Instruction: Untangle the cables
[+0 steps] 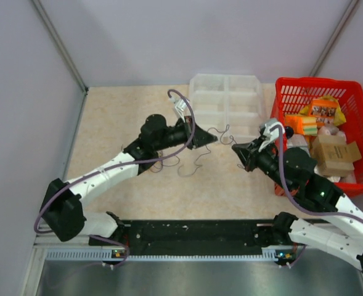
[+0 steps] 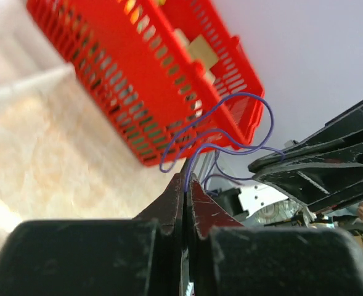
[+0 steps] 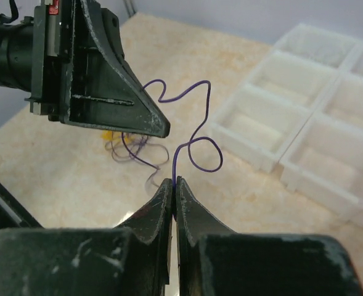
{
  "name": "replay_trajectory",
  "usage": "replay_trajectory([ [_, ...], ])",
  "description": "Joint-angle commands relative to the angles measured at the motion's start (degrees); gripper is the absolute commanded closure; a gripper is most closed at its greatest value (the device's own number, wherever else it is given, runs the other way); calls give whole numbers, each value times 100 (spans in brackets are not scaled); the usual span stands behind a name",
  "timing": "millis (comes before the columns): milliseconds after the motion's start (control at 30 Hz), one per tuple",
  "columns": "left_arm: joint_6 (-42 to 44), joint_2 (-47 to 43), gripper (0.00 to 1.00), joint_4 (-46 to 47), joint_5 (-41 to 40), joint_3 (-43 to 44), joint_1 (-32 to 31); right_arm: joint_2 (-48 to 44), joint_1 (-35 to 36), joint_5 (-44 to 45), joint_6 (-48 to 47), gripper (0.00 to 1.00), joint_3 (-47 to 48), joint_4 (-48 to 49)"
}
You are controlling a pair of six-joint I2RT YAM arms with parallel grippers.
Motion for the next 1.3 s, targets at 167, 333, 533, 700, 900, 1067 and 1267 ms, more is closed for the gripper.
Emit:
replay_trajectory([
  [167,-613,-575,100,1340,-1628,-1492,-324,189,59,-415,683,100,-889,-69],
  [333,-859,-1191,100,596,-2077,-2382,36,980,51,67,832,99,-792,-183],
  [533,-780,-516,100,119,-1226,-2541,204,1859,51,-54,1674,100,-853,-87],
  [700,-798,302,100,320,-970,-2672,195,2176,-282,-827,2211,98,-1292,589],
  [900,-710,558,93,286,-838,-2751,204,2185,-934,-1601,2563,93,-1636,880],
  [1067,-456,216,64,-284,-873,-2673,204,2554,-960,-1848,2695,90,-1531,1038],
  [1267,45,-811,38,-1443,-1205,-2769,204,2583,-1390,-2085,2906,94,-1442,968],
])
